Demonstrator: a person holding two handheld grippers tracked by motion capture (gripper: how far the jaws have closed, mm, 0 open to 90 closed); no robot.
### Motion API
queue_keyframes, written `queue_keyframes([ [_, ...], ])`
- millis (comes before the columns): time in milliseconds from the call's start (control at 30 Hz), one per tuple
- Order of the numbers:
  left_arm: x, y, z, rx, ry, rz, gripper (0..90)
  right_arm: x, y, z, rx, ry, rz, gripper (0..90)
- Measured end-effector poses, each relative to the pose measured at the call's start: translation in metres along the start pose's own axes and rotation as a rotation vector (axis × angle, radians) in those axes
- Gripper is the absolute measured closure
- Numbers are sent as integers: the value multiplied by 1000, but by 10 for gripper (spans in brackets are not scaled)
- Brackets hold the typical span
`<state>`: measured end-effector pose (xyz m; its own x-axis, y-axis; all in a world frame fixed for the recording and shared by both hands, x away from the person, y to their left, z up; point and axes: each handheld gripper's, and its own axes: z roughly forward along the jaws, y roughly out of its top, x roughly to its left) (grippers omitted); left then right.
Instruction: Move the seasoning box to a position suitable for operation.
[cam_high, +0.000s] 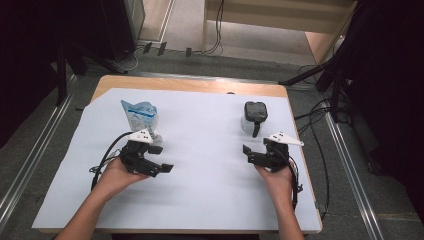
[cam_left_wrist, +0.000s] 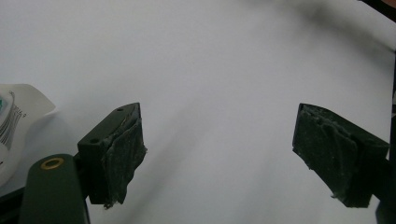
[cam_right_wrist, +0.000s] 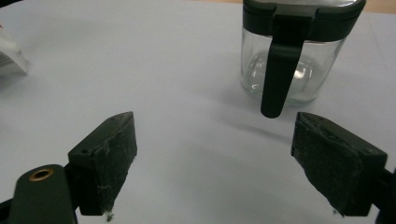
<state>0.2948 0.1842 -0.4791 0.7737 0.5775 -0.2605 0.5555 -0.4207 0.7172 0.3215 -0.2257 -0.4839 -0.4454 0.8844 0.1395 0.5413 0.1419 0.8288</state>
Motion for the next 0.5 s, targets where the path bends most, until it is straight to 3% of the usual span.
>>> queue_keyframes([
  [367,-7,-1,9,39,-5,19,161,-20,14,13,-14,-38,67,127],
  [500,-9,-1,12,48,-13,17,162,-25,20,15,-5,-62,46,81],
])
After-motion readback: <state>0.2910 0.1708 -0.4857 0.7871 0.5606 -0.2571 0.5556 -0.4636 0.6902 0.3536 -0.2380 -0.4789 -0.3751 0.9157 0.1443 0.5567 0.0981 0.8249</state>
